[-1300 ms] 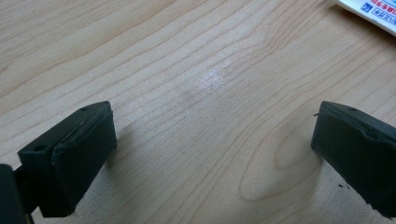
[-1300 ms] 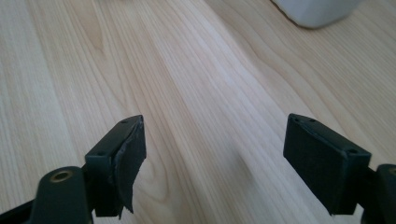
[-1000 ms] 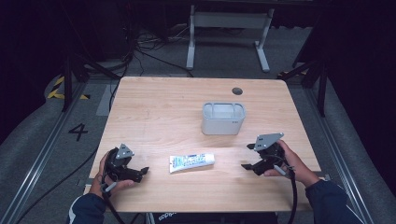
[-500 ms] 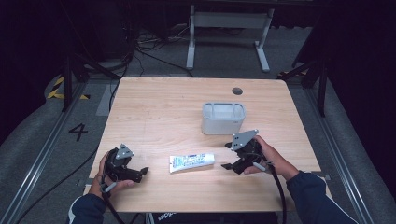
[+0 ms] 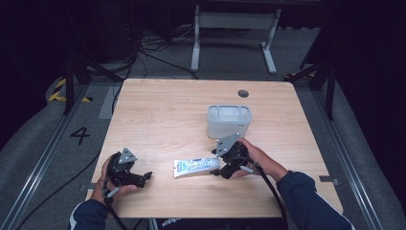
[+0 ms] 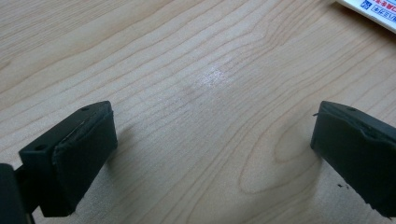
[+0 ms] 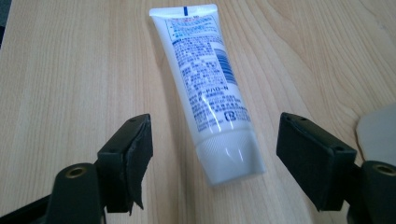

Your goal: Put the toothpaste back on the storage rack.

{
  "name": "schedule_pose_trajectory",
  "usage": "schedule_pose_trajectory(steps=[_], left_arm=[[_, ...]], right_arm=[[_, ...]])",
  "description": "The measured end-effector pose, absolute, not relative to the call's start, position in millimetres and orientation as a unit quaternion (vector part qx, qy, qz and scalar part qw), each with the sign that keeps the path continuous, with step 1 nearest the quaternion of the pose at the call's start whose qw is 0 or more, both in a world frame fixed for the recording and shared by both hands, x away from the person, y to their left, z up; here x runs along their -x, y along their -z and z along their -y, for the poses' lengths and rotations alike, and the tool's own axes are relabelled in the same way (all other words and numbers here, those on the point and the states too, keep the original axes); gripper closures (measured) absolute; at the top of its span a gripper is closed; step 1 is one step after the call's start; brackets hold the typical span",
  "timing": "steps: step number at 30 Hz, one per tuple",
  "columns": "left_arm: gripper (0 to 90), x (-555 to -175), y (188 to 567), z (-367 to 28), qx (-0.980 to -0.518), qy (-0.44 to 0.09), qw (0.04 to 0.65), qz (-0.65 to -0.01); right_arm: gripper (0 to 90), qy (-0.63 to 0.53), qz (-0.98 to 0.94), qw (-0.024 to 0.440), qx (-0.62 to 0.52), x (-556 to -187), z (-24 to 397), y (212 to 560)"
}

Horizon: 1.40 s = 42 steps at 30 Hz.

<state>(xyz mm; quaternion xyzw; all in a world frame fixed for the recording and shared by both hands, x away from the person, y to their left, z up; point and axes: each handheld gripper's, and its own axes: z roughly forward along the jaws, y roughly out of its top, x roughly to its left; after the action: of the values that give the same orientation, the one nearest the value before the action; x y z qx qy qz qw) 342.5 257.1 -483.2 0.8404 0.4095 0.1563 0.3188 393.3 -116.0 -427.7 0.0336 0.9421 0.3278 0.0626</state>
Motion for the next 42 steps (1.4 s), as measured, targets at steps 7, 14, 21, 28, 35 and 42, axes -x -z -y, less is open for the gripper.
schedule_pose_trajectory(steps=[7,14,21,28,35,42], left_arm=[[0.9,-342.1,483.4,-257.1,-0.84,-0.155,0.32,-0.41],[0.9,-341.6,483.4,-256.8,-0.838,-0.153,0.32,-0.414],[0.9,-341.4,483.5,-256.7,-0.838,-0.152,0.32,-0.415],[0.9,-341.5,483.1,-257.0,-0.839,-0.151,0.319,-0.414],[0.9,-341.5,483.1,-256.9,-0.839,-0.15,0.319,-0.414],[0.9,-341.5,483.5,-256.8,-0.838,-0.152,0.32,-0.414]], right_arm=[[30.9,-0.324,-0.944,0.057,-0.026,-397.0,95.2,428.7],[32.1,-0.296,-0.954,0.052,-0.006,-397.7,72.9,434.7],[34.7,-0.265,-0.962,0.058,0.001,-397.1,57.1,440.1],[37.9,-0.238,-0.969,0.059,0.002,-400.7,44.4,447.1],[40.9,-0.213,-0.976,0.053,-0.006,-402.8,33.0,450.0],[44.3,-0.187,-0.982,0.028,-0.02,-409.0,25.2,447.9]])
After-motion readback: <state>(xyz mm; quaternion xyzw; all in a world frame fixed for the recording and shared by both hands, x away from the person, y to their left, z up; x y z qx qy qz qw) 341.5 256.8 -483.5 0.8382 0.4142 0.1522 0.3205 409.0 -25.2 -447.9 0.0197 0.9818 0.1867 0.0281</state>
